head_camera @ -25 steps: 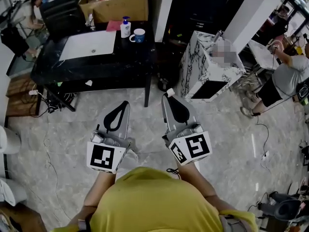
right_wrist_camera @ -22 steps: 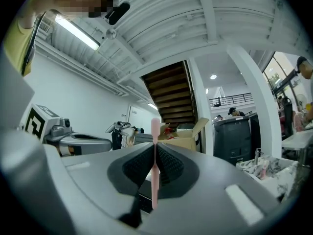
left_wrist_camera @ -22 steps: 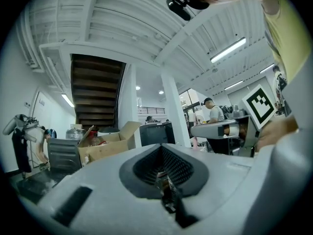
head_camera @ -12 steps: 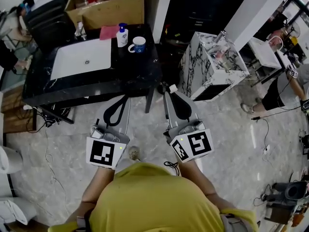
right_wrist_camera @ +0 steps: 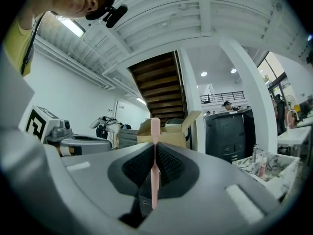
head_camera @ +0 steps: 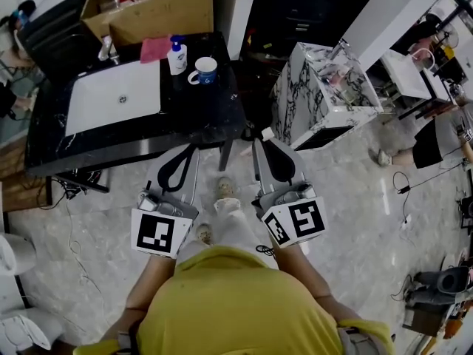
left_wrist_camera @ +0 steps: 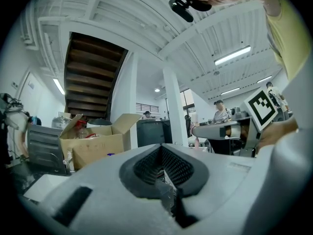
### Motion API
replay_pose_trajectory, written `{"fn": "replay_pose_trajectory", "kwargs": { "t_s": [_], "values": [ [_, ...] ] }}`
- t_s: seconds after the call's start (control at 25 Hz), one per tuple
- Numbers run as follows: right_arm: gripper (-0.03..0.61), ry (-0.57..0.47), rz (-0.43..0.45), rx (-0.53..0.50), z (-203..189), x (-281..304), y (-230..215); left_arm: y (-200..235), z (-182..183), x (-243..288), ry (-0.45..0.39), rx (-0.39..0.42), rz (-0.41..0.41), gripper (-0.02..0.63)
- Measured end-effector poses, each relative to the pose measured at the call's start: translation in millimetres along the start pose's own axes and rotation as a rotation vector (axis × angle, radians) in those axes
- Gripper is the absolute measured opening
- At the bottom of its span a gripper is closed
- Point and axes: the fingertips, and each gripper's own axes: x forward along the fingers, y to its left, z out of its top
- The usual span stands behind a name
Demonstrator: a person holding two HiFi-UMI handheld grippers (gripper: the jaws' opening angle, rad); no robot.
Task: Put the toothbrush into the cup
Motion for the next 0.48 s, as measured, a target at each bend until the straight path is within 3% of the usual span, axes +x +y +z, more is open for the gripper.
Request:
{"fn": "replay_pose_trajectory", "kwargs": {
  "t_s": [0.48],
  "values": [
    [0.025,-0.015,0.111,0.011,-11,134,-79,68,-1,123,-0.019,0.014,0.070,0.004]
  ]
}}
